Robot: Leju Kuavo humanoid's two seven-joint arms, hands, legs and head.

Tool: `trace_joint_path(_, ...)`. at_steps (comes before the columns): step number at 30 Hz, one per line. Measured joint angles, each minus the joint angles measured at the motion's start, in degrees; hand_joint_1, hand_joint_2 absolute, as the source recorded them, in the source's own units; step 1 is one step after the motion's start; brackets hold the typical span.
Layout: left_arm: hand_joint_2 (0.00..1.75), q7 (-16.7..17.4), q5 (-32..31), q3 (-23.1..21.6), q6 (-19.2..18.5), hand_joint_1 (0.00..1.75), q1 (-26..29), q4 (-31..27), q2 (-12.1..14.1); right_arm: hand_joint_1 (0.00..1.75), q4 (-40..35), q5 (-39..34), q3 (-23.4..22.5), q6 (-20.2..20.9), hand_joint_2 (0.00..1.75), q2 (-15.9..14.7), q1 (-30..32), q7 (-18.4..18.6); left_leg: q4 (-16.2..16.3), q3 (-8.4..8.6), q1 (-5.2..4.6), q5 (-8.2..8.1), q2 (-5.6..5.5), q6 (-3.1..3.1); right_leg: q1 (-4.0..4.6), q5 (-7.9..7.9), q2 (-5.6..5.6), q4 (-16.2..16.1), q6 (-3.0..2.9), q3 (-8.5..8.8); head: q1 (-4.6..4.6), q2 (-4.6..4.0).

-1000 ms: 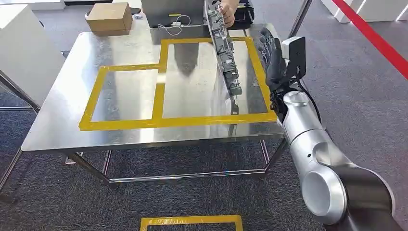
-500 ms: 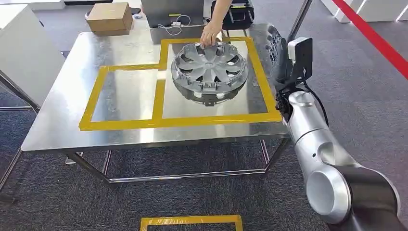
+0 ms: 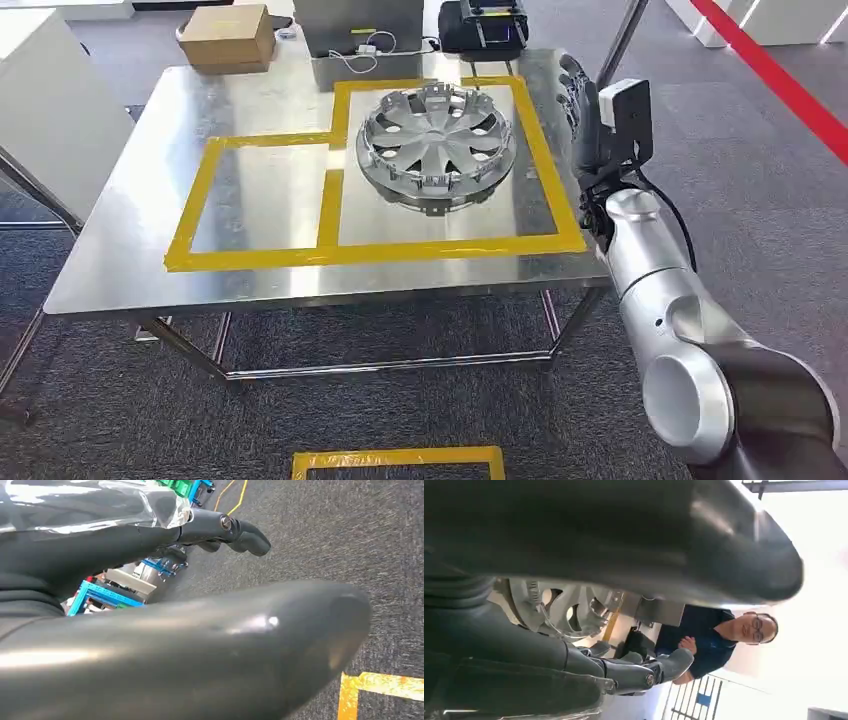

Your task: Take the parts from the cabinet and place them on the table.

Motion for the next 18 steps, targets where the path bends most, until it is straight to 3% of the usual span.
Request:
trace_joint_path(2, 0.0, -0.09, -0.07, -0.02, 0.0, 0.0, -0.04, 0.07, 0.0, 0.0, -0.28, 0.06, 0.15, 0.0, 0.0, -0.04, -0.03, 0.0, -0.02, -0.04, -0.16, 0.06, 0.0, 0.39, -0.07, 0.27, 0.0, -0.52, 0.49, 0.21, 0.0, 0.0)
trace_joint_path(3, 0.0, -0.11, -0.09, -0.04, 0.0, 0.0, -0.06, 0.09, 0.0, 0.0, -0.61, 0.06, 0.24, 0.0, 0.0, -0.09, -0.04, 0.0, -0.78, 0.27, -0.11, 0.85, 0.06, 0.95, 0.09, 0.71, 0.11, -0.85, 0.99, 0.47, -0.04, 0.0)
trace_joint_path(5, 0.0, -0.39, -0.11, -0.13, -0.02, 0.0, -0.1, 0.22, -0.11, 0.0, -0.74, 0.09, 0.41, -0.02, 0.0, -0.48, -0.3, 0.02, -2.09, 0.75, 0.48, 1.76, 0.62, 1.67, 0.13, -2.06, 0.02, 1.35, 1.01, -0.6, 0.13, 0.0)
trace_joint_path(7, 0.0, -0.63, -0.11, -0.37, -0.09, 0.0, -0.1, 0.42, -0.09, 0.0, -0.74, 0.35, 0.7, 0.11, 0.0, -0.61, -0.29, 0.04, -2.08, 0.47, 0.49, 1.9, 0.71, 1.86, 0.15, -6.6, 0.02, 9.89, 1.19, -4.07, 0.13, 0.0)
trace_joint_path(8, 0.0, -0.79, -0.11, -0.42, -0.13, 0.0, -0.1, 0.44, -0.09, 0.0, -0.74, 0.72, 0.94, 0.26, 0.0, -0.7, -0.12, 0.22, -2.05, 0.32, 0.47, 1.94, 0.72, 1.85, 0.15, -8.13, 0.02, 14.32, 1.33, -5.92, 0.13, 0.0)
trace_joint_path(9, 0.0, -0.85, -0.11, -0.42, -0.22, 0.0, -0.1, 0.46, -0.09, 0.0, -0.74, 1.05, 1.22, 0.48, 0.0, -0.76, -0.05, 0.48, -2.0, 0.25, 0.48, 2.0, 0.72, 1.8, 0.12, -8.19, 0.01, 16.59, 1.46, -6.79, 0.15, 0.0)
trace_joint_path(10, 0.0, -0.94, -0.07, -0.41, -0.31, 0.0, -0.1, 0.5, -0.09, 0.0, -0.74, 1.2, 1.46, 0.74, 0.0, -0.79, -0.07, 0.72, -1.96, 0.24, 0.54, 2.04, 0.75, 1.74, 0.04, -7.06, 0.0, 15.82, 1.46, -6.26, 0.13, 0.0)
trace_joint_path(11, 0.0, -0.96, -0.07, -0.42, -0.48, 0.0, -0.11, 0.55, -0.09, 0.0, -0.74, 1.29, 1.73, 0.85, 0.0, -0.76, -0.18, 0.79, -1.86, 0.25, 0.64, 2.06, 0.76, 1.65, -0.07, -4.83, -0.03, 12.51, 1.51, -4.43, 0.15, 0.0)
trace_joint_path(13, 0.0, -0.96, -0.02, -0.44, -0.7, 0.0, -0.13, 0.59, -0.09, 0.0, -0.74, 1.72, 2.12, 0.85, 0.0, -0.74, -0.55, 0.9, -1.2, 0.11, 0.95, 1.79, 0.74, 1.1, -0.5, -0.13, -0.33, 1.91, 1.88, 1.04, 0.18, 0.0)
trace_joint_path(14, 0.0, -0.92, 0.02, -0.44, -0.72, 0.0, -0.17, 0.59, 0.04, 0.0, -0.74, 2.1, 2.43, 0.92, 0.0, -0.74, -0.73, 0.96, -0.8, -0.45, 0.64, 1.71, 0.64, 0.44, -0.13, -1.5, -0.23, 0.2, 1.95, 2.67, 0.2, 0.0)
trace_joint_path(15, 0.0, -0.81, 0.07, -0.48, -0.77, 0.0, -0.21, 0.61, 0.02, 0.0, -0.74, 2.4, 2.86, 0.98, 0.0, -0.68, -0.73, 1.11, -0.55, -0.78, 0.56, 1.86, 0.56, 0.11, 0.0, -0.92, 0.08, 0.22, 0.98, 2.03, 0.09, 0.0)
trace_joint_path(18, 0.0, -0.06, 0.39, -0.48, -0.74, 0.0, -0.17, 0.66, 0.02, 0.0, -0.74, 3.19, 3.72, 1.2, 0.0, -0.44, -0.78, 1.12, -0.49, -1.37, 0.66, 2.53, 0.37, -0.8, 0.13, -0.78, 0.07, 0.42, -0.06, 1.04, -0.07, 0.0)
